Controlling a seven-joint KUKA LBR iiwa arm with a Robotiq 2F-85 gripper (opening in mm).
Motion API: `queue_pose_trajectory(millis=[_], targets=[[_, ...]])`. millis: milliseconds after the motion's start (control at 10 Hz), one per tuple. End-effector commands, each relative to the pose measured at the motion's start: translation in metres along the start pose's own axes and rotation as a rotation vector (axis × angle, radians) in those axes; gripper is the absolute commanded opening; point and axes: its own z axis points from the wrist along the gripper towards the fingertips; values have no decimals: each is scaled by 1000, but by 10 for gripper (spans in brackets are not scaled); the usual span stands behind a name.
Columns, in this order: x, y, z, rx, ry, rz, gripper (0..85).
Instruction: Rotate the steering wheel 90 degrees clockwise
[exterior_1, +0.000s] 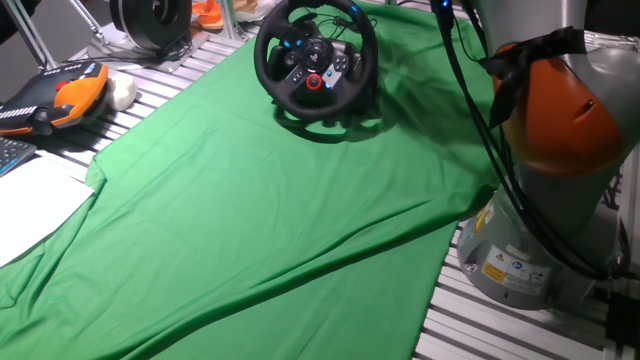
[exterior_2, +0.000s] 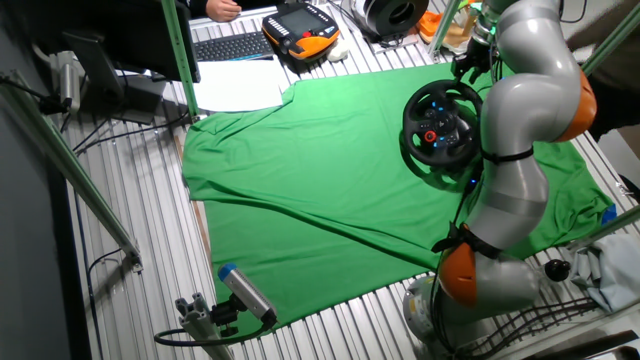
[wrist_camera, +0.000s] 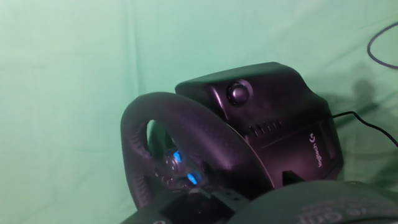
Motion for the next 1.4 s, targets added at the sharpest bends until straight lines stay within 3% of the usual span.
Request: queue_pose_trajectory(millis=[0, 800, 900, 1200, 1300], targets=[[1, 1, 1, 0, 0, 1, 510], [0, 6, 9, 3, -1, -52, 510], [0, 6, 9, 12, 1, -83, 340], [1, 5, 8, 46, 12, -171, 340], [1, 6, 8, 56, 14, -189, 510]])
